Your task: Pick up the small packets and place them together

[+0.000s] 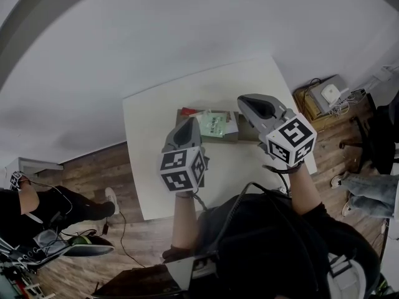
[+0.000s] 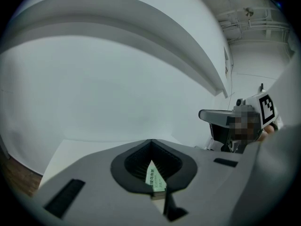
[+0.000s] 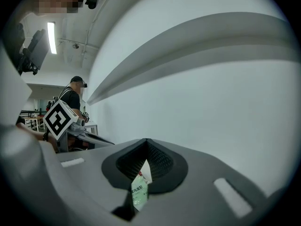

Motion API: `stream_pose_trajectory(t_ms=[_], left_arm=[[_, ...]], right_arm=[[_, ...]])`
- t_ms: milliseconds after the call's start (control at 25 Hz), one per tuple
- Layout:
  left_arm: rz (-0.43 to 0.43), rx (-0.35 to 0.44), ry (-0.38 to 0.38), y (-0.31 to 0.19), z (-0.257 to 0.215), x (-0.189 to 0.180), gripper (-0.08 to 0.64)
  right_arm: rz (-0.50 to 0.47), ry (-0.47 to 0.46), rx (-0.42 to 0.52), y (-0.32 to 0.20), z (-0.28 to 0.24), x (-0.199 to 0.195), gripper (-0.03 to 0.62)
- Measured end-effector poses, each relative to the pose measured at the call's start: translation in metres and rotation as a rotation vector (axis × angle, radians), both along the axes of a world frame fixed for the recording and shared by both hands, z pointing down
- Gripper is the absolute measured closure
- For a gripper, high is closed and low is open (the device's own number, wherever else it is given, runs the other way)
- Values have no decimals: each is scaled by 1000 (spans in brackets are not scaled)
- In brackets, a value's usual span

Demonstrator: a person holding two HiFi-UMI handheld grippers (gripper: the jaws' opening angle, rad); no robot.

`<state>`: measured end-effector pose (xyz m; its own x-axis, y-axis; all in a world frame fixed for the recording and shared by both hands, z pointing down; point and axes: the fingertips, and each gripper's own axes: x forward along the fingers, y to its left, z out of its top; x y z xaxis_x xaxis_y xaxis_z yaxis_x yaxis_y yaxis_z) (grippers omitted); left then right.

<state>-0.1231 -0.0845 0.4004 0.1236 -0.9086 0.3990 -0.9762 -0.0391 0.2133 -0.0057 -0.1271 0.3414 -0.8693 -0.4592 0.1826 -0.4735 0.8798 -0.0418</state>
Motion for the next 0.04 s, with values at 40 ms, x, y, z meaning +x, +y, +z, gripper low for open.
stream_pose_trajectory(t_ms=[40], left_arm=[[0,1,-1,-1,0,0,563]], right_arm=[[-1,0,2,-1,-1,0,594]])
